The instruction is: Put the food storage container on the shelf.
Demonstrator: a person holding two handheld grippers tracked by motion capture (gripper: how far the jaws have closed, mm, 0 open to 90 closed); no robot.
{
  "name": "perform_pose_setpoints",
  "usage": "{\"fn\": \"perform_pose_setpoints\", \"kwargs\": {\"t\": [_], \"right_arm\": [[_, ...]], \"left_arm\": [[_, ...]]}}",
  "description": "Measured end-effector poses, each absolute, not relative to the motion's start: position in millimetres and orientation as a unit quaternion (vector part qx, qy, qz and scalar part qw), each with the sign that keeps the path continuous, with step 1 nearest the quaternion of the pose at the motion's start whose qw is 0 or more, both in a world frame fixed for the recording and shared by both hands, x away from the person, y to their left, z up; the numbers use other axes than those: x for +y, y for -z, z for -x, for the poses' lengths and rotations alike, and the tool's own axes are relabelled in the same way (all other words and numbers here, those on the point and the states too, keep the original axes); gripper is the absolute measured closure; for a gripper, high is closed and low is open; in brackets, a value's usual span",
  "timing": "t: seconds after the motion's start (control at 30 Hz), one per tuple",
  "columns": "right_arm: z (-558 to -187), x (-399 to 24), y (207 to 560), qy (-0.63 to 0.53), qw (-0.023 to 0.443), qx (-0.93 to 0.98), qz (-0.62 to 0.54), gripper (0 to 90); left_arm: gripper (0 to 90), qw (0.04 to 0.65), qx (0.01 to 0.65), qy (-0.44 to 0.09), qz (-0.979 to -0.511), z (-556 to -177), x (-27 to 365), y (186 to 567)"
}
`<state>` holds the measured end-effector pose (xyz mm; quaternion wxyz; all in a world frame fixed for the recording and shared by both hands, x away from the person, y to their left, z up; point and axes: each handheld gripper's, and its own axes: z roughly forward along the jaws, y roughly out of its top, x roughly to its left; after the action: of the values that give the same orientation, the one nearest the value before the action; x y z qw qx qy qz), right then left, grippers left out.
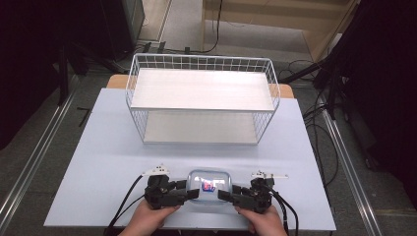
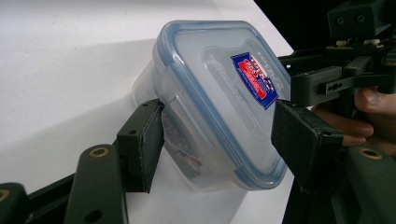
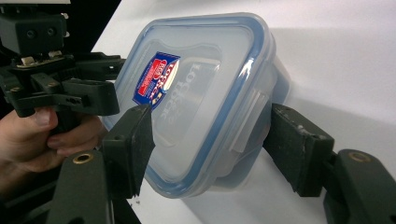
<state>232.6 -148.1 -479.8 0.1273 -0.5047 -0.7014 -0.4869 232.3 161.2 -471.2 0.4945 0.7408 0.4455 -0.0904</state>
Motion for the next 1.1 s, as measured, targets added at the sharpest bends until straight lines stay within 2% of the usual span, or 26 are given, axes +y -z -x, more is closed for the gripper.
{"fn": "perform_pose_setpoints", "kwargs": {"t": [0.03,0.07,0.57,0.6,0.63,0.7,1.1], "right_arm": [[-232.5,-148.0,479.4,0.486,0.127,-0.702,0.505,34.9],[-232.5,-152.0,477.5,0.497,0.129,-0.687,0.514,44.1],[-229.0,-149.9,471.1,0.491,0.108,-0.704,0.503,44.6],[-228.1,-150.5,469.3,0.493,0.103,-0.703,0.502,48.3],[-228.1,-150.5,469.3,0.493,0.103,-0.703,0.502,48.3],[-227.9,-152.4,466.8,0.498,0.098,-0.704,0.497,49.1],[-226.9,-149.6,463.1,0.498,0.072,-0.717,0.482,49.4]], "left_arm": [[35.8,0.495,0.445,0.090,-0.741,-231.6,161.5,470.2],[44.2,0.502,0.445,0.085,-0.737,-230.0,165.0,466.0],[48.5,0.493,0.442,0.069,-0.747,-227.2,163.8,460.4],[50.9,0.505,0.437,0.064,-0.741,-225.6,165.8,458.0],[53.2,0.505,0.437,0.064,-0.741,-225.6,165.8,458.0],[53.0,0.502,0.430,0.042,-0.749,-223.0,163.6,454.7],[53.4,0.503,0.408,0.003,-0.762,-219.8,161.7,452.0]]}}
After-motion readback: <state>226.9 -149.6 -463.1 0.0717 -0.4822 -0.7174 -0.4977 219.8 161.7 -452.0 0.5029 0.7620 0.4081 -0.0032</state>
